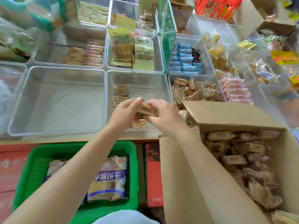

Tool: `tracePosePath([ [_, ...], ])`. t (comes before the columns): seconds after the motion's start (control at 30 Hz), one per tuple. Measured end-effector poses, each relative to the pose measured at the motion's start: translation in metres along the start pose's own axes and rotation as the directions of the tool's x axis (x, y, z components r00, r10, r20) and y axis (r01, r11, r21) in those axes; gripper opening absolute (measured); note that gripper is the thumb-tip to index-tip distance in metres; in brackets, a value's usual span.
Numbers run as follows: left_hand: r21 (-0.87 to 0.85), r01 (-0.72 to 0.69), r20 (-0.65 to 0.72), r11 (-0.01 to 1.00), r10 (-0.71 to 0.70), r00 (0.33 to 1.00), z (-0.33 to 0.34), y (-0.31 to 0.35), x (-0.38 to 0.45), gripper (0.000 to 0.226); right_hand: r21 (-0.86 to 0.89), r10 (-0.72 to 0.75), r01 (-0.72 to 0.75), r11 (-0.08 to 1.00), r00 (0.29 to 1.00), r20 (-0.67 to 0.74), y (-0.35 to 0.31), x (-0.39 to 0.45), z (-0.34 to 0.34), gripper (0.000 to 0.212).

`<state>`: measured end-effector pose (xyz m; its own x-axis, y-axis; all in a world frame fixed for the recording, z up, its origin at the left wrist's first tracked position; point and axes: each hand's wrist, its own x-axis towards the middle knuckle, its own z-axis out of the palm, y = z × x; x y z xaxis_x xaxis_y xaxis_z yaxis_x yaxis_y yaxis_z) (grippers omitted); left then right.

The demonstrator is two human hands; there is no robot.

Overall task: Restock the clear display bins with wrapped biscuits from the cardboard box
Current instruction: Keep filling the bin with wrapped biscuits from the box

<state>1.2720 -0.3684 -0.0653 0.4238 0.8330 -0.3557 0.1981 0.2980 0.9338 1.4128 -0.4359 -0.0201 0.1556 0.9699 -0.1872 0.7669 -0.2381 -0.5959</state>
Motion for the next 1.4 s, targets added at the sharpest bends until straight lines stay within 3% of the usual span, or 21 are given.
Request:
tracePosePath([
  [0.07, 0.068, -0.033, -0.025, 0.997, 0.035, 0.999, -0.019, -0.019, 0.025, 0.036, -0.035, 0.015, -0.015, 0.999, 1.000, -0.001, 0.002, 0.031, 0.015, 0.030],
  [0.13, 0.354, -0.041, -0.100, 0.934, 0.082, 0.992, -0.041, -0.047, 0.044, 0.056, -0.092, 0.061, -0.062, 0.994, 0.998, -0.013, 0.013, 0.061, 0.027, 0.028],
  [0.2, 0.643, 0.035, -0.184, 0.765, 0.110, 0.977, -0.058, -0.080, 0.050, 0.060, -0.154, 0.138, -0.142, 0.978, 0.990, -0.039, 0.028, 0.089, 0.040, 0.030],
  [0.3, 0.816, 0.087, -0.157, 0.572, 0.074, 0.985, -0.065, -0.115, 0.047, 0.073, -0.219, 0.264, -0.266, 0.939, 0.964, -0.039, 0.054, 0.122, 0.064, 0.036],
  [0.5, 0.866, 0.110, -0.153, 0.487, 0.049, 0.987, -0.061, -0.116, 0.056, 0.076, -0.237, 0.419, -0.408, 0.882, 0.908, -0.003, 0.084, 0.153, 0.123, 0.043],
  [0.67, 0.878, 0.102, -0.147, 0.467, 0.060, 0.987, -0.060, -0.118, 0.056, 0.074, -0.287, 0.553, -0.499, 0.818, 0.820, 0.149, 0.096, 0.169, 0.145, 0.053],
  [0.83, 0.890, 0.087, -0.125, 0.447, 0.055, 0.991, -0.060, -0.118, 0.054, 0.072, -0.280, 0.574, -0.512, 0.812, 0.789, 0.219, 0.092, 0.172, 0.153, 0.055],
  [1.03, 0.889, 0.088, -0.119, 0.450, 0.042, 0.992, -0.060, -0.116, 0.055, 0.071, -0.191, 0.568, -0.543, 0.818, 0.814, 0.120, 0.092, 0.161, 0.166, 0.062],
  [1.17, 0.888, 0.089, -0.122, 0.451, 0.045, 0.992, -0.061, -0.116, 0.055, 0.071, -0.078, 0.634, -0.632, 0.771, 0.773, 0.001, 0.084, 0.151, 0.151, 0.064],
  [1.27, 0.876, 0.075, -0.103, 0.476, 0.033, 0.994, -0.064, -0.115, 0.053, 0.069, -0.076, 0.629, -0.626, 0.776, 0.777, 0.030, 0.074, 0.141, 0.121, 0.048],
  [1.4, 0.854, 0.048, -0.120, 0.518, 0.108, 0.987, -0.060, -0.111, 0.041, 0.064, 0.084, 0.432, -0.424, 0.902, 0.892, -0.135, 0.055, 0.106, 0.059, 0.017],
])
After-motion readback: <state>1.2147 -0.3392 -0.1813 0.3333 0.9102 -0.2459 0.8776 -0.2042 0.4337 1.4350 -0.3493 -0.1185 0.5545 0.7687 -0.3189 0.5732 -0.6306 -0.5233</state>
